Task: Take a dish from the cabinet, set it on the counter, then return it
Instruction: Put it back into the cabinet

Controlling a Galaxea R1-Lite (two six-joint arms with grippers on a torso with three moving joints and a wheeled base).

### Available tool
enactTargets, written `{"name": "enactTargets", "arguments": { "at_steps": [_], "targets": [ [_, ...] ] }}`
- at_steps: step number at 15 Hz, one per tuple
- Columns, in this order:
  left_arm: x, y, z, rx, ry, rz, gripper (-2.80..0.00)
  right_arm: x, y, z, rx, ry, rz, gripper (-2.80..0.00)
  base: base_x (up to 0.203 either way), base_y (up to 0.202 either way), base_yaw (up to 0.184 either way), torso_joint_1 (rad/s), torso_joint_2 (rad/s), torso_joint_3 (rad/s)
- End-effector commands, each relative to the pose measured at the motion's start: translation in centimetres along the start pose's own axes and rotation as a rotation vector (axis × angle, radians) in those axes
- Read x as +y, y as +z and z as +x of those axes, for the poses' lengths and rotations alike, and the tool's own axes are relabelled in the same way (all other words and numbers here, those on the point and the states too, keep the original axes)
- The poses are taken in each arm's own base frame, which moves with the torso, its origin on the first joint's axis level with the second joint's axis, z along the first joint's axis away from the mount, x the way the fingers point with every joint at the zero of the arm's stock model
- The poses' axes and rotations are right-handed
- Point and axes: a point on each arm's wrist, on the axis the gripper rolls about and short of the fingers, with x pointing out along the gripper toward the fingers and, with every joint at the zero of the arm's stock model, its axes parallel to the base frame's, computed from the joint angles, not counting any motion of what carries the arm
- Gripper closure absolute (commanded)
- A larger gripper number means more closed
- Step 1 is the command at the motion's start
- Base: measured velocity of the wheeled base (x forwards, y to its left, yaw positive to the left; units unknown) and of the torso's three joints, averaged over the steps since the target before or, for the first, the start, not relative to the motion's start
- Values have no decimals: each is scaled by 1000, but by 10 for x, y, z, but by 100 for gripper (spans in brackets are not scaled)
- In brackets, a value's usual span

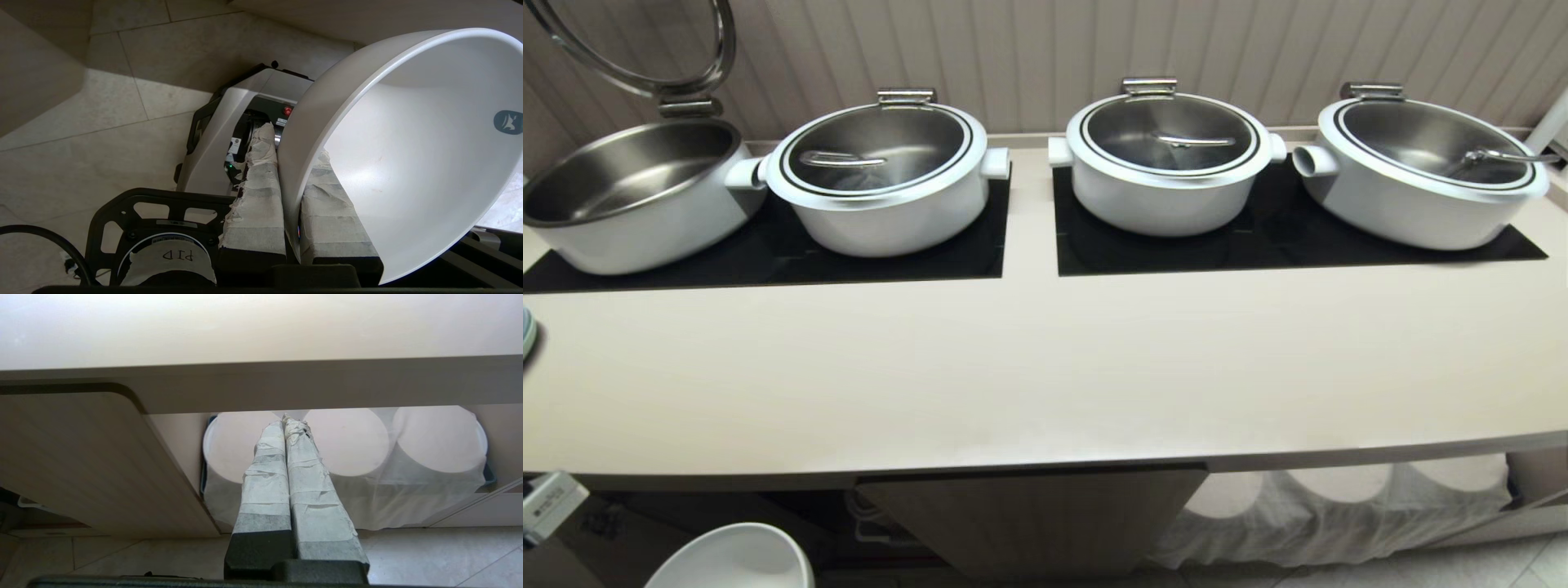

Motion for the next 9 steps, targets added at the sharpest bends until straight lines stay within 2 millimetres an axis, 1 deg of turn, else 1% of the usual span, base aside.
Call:
{"name": "enactTargets", "arguments": {
  "at_steps": [1,6,8,9],
  "targets": [
    [0,0,0,3,1,-2,0,0,0,0,-1,1,0,0,0,193,-3,-2,3,9],
    [0,0,0,1,0,-1,0,0,0,0,-1,2,0,0,0,193,-1,4,1,2],
    [0,0,0,1,1,-1,0,0,0,0,-1,0,0,0,0,97,1,5,4,6],
    [0,0,0,3,1,1,0,0,0,0,1,2,0,0,0,0,0,0,0,0]
  ]
}}
